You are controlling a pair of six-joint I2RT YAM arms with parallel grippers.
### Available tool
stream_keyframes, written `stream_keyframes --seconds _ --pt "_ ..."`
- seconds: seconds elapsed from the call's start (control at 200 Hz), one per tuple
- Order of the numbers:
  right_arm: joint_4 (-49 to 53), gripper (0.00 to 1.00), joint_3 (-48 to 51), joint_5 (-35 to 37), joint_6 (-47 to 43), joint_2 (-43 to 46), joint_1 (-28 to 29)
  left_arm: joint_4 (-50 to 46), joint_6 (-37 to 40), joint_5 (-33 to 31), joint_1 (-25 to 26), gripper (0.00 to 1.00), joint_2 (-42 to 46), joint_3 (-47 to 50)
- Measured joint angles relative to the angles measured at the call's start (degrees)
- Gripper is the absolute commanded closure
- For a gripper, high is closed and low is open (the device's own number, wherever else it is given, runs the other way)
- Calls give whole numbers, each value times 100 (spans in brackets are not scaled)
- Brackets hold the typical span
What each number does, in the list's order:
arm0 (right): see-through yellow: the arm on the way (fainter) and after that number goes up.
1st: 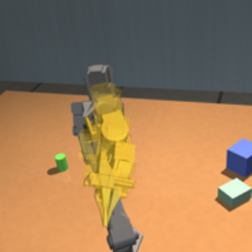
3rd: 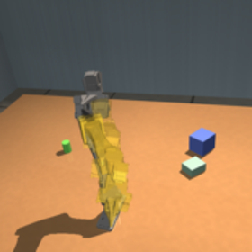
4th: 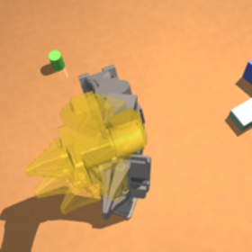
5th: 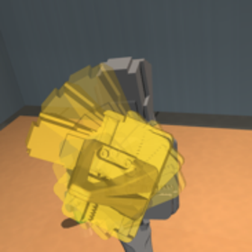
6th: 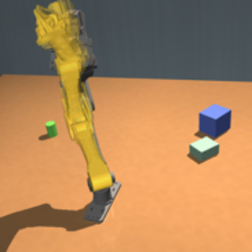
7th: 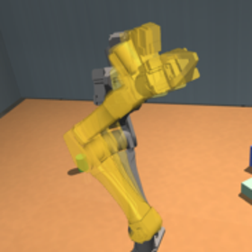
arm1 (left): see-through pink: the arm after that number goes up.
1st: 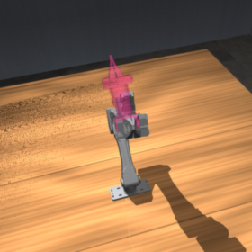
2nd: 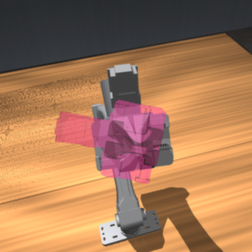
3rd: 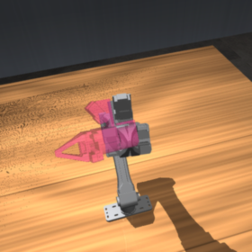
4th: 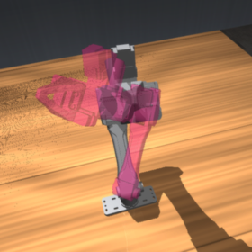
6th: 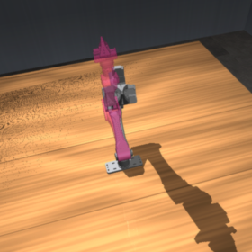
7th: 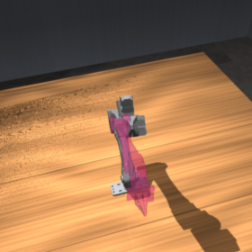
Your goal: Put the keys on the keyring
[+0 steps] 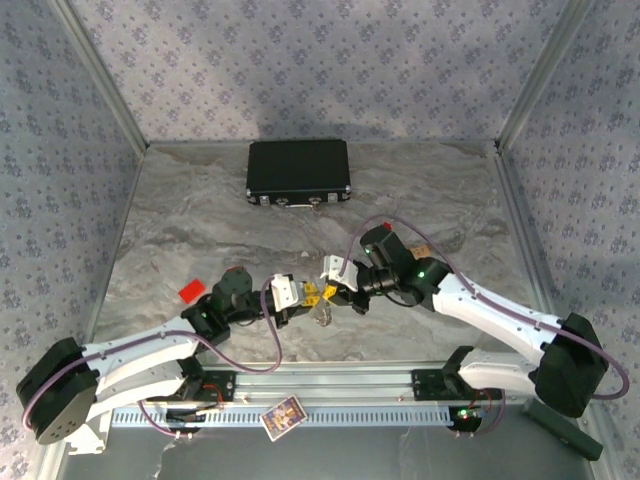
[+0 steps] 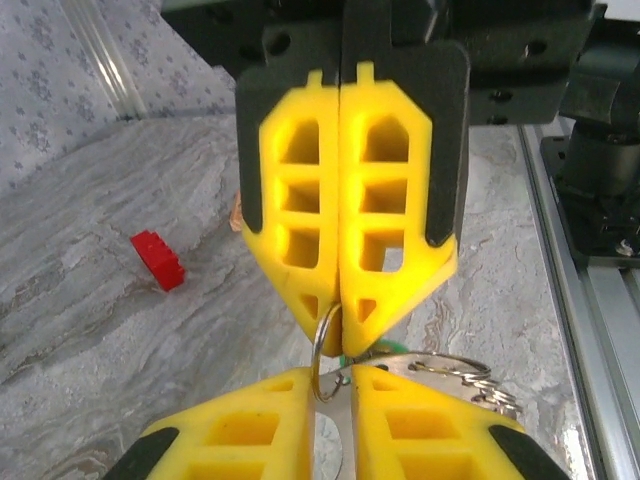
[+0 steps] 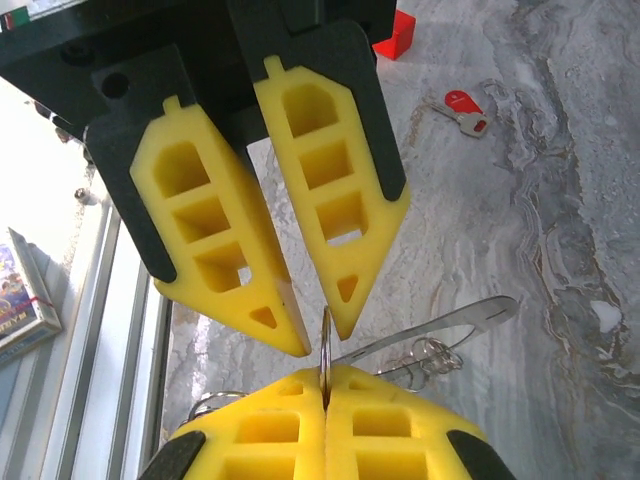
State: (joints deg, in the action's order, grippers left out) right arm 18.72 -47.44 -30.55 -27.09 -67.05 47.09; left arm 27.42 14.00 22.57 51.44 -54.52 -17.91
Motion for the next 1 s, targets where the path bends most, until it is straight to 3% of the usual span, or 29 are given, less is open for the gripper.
stream_keyframes --seconds 0.39,0.61,0.68,0.725,0.999 --pt "975 100 -750 765 -570 -382 457 -570 243 20 2 90 15 -221" --pt "1241 100 -942 962 -750 -540 562 -691 264 94 2 100 15 -221" --pt "1261 83 -946 957 -776 -538 566 -693 264 125 2 100 17 -221" --pt "1252 78 -942 927 -772 -535 562 -688 267 129 2 100 26 -221" --pt "540 76 -170 378 -398 109 70 -345 153 164 7 100 66 -160"
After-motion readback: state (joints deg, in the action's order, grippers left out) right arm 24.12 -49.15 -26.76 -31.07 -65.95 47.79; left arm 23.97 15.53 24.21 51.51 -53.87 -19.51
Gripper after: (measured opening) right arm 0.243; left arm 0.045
